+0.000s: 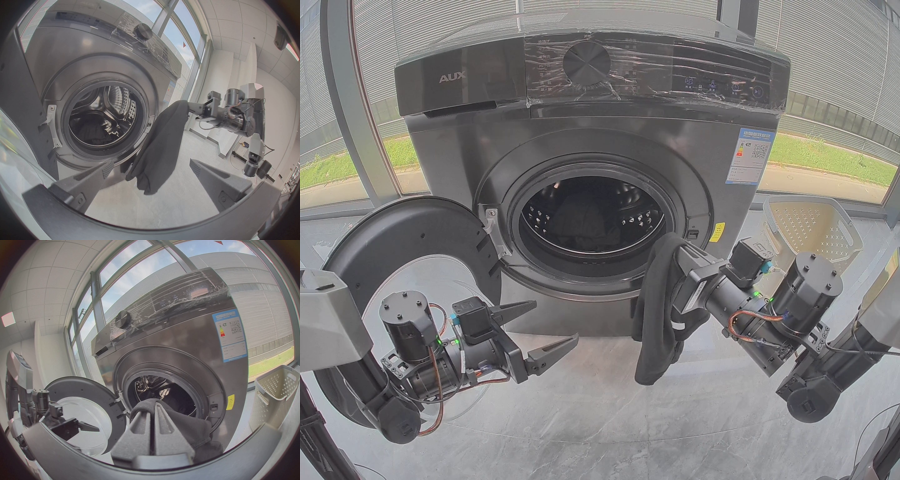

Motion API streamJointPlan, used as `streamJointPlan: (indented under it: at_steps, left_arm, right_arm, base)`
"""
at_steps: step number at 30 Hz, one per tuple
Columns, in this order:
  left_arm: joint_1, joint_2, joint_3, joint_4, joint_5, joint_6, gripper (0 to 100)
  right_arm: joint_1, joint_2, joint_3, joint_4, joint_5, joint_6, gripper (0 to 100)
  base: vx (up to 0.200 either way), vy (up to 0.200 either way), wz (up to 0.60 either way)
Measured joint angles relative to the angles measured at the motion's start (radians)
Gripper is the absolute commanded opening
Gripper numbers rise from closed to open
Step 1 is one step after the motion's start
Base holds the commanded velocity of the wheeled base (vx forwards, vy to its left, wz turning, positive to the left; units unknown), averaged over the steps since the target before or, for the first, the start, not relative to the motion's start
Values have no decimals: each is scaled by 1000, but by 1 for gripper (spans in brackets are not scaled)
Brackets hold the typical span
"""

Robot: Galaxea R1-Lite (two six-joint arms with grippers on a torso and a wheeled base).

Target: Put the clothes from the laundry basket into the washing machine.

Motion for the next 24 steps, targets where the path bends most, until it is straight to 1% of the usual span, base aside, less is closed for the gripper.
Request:
streamJointPlan:
  at_steps: [8,11,15,20,24]
  left_arm:
    - [-15,106,-83,1,24,1,100]
    - [-26,152,-116,1,31,17,100]
    - [-42,209,-150,1,64,55,100]
    - [-57,243,-163,1,66,60,100]
    - [-61,250,-161,1,64,63,100]
  right_arm:
    - [47,-2,-1,1,12,-1,0]
    - [64,-2,-6,1,15,-1,0]
    - [91,-2,-10,1,17,-2,0]
    - [113,0,-11,1,17,-2,0]
    - [117,3,-13,1,16,-2,0]
  base:
    - [0,0,0]
    - [0,0,0]
    - [0,0,0]
    - [0,0,0]
    - [0,0,0]
